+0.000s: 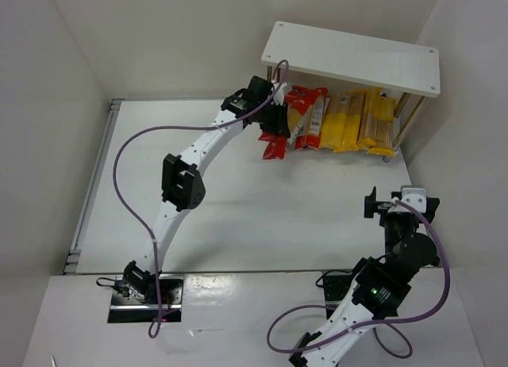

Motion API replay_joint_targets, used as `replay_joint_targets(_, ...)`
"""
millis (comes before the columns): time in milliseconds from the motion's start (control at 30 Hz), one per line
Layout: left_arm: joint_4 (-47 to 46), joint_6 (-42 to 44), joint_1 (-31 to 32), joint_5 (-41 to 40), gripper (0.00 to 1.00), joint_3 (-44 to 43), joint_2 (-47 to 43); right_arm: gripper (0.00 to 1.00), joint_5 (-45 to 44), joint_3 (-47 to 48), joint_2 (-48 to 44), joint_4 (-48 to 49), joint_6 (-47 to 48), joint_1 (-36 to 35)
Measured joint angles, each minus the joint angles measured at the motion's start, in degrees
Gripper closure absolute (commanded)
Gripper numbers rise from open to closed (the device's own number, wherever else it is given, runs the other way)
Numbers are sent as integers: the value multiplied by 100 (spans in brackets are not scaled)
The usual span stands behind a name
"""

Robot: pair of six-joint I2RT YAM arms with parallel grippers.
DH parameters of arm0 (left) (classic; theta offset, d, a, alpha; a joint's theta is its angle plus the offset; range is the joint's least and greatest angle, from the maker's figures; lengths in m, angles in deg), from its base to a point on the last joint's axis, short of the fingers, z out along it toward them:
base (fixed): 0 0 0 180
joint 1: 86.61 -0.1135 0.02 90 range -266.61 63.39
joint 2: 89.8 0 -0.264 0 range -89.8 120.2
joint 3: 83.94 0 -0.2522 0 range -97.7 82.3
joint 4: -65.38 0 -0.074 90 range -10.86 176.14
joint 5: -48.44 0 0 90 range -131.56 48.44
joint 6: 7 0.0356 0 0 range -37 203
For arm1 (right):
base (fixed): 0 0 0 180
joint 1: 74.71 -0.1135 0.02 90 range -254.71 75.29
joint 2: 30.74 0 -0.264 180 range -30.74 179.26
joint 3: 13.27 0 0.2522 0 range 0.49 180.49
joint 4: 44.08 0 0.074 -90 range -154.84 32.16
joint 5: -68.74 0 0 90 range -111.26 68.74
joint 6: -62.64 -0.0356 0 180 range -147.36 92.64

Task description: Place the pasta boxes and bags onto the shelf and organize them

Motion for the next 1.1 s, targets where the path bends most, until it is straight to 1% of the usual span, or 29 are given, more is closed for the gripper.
replay_joint_targets(67,317,-9,13,2,100,-767,428,0,2,0,4,2,0,0)
replay_joint_targets(100,326,-7,22,-15,100,-960,542,0,0,0,7,2,0,2)
replay_joint_targets(333,638,-9,42,-46,100,-1875,848,0,0,0,9,2,0,9)
replay_joint_targets(567,597,-9,52,-44,100,-2308,975,0,0,0,9,2,0,50)
replay_joint_targets(833,581,0,140,-105,100,-2999,1762,0,0,0,9,2,0,146)
replay_joint_targets(1100,538,-133,179,-380,100,-3008,1976,0,2,0,9,2,0,212)
